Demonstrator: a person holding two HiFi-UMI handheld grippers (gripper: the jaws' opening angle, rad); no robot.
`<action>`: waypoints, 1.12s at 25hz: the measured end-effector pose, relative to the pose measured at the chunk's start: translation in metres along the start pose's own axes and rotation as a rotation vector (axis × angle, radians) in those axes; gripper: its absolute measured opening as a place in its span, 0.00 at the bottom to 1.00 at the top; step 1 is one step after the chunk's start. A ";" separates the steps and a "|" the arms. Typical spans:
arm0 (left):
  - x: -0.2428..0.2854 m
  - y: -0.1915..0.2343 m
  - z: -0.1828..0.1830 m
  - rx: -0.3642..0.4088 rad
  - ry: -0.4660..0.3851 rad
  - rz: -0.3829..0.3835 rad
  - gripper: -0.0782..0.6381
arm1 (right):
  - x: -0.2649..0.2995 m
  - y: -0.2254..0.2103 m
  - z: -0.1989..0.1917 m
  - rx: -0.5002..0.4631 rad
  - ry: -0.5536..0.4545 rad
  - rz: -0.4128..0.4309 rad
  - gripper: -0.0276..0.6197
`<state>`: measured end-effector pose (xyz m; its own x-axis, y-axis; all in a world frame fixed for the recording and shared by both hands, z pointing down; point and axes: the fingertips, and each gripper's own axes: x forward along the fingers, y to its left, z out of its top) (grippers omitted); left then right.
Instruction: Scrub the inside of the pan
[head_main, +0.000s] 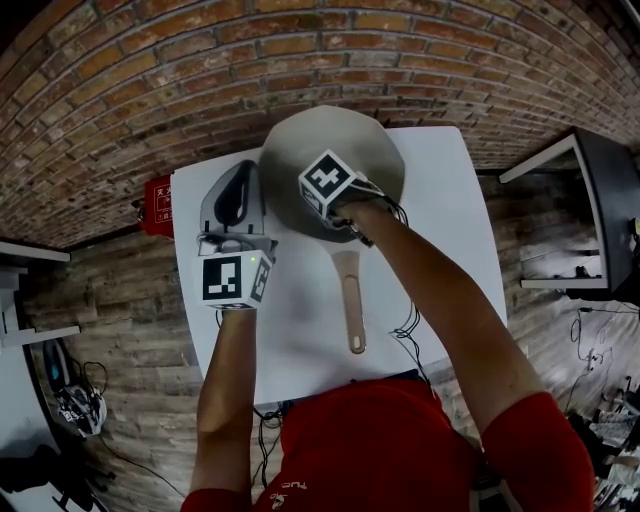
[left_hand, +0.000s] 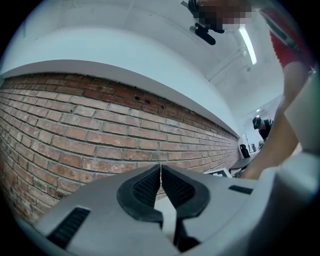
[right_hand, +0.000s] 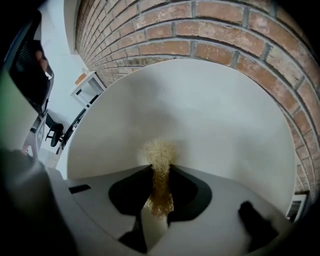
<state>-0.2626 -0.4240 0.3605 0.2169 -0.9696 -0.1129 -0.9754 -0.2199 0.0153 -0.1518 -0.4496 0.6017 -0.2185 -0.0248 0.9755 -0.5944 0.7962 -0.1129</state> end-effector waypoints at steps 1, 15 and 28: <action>0.000 -0.001 -0.001 0.002 0.002 -0.004 0.14 | -0.002 -0.005 -0.004 0.007 0.009 -0.015 0.18; 0.005 -0.025 0.001 0.038 0.046 -0.033 0.14 | -0.064 -0.033 0.000 0.027 -0.234 -0.106 0.18; -0.008 -0.076 0.053 0.007 0.009 -0.054 0.14 | -0.253 0.028 -0.004 0.000 -1.162 0.006 0.18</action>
<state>-0.1919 -0.3937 0.3078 0.2694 -0.9574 -0.1042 -0.9625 -0.2711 0.0027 -0.1104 -0.4182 0.3528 -0.7999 -0.5606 0.2142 -0.5908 0.7982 -0.1174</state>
